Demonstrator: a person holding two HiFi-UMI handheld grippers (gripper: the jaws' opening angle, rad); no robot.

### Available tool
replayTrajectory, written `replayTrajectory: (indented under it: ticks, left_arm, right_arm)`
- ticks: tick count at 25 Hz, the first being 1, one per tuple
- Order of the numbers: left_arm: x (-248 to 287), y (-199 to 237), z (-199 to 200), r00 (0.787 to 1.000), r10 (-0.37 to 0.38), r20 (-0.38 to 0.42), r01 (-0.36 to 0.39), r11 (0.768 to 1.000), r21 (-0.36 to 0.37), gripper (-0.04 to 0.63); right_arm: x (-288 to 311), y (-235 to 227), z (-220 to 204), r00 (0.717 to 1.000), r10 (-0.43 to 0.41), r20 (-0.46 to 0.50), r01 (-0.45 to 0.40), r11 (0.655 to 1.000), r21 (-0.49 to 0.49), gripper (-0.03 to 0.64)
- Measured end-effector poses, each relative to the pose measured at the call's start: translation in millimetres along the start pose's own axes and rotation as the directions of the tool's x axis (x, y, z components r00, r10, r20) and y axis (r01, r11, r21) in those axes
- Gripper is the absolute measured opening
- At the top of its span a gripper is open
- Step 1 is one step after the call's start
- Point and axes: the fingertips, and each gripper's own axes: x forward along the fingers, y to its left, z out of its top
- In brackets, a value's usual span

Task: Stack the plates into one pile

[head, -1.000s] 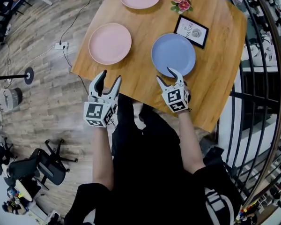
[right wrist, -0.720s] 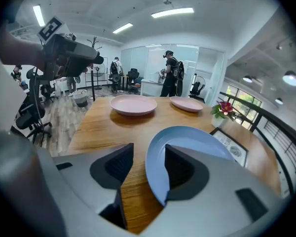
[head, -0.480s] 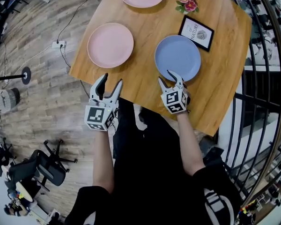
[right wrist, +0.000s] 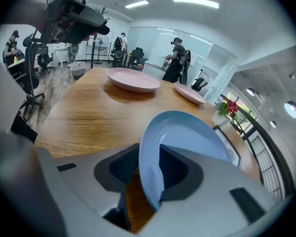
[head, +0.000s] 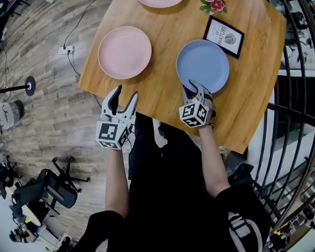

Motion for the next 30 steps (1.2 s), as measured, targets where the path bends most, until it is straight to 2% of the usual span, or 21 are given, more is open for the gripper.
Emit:
replayTrajectory:
  ticks: [5, 8, 18, 30]
  left_arm:
    - [-1.7, 2.9, 4.0, 1.0, 0.0, 0.002, 0.0, 1.0, -0.007, 0.249]
    - [-1.5, 3.6, 8.5, 1.0, -0.008, 0.009, 0.008, 1.0, -0.005, 0.249]
    - [-9.0, 4.2, 28.8, 0.999, -0.012, 0.045, 0.013, 1.0, -0.021, 0.249]
    - [-20.7, 4.2, 49.6, 0.998, -0.014, 0.058, 0.015, 1.0, -0.011, 0.249]
  right_arm:
    - [-0.6, 6.1, -0.3, 0.999, 0.019, -0.026, -0.02, 0.999, -0.04, 0.102]
    - [-1.8, 11.6, 2.5, 0.999, 0.027, -0.043, -0.03, 0.997, -0.067, 0.026]
    - [-30.1, 2.3, 24.6, 0.999, 0.033, -0.007, -0.034, 0.999, -0.011, 0.023]
    - [-45.7, -3.9, 50.2, 1.0, 0.006, 0.004, -0.006, 0.999, -0.034, 0.025]
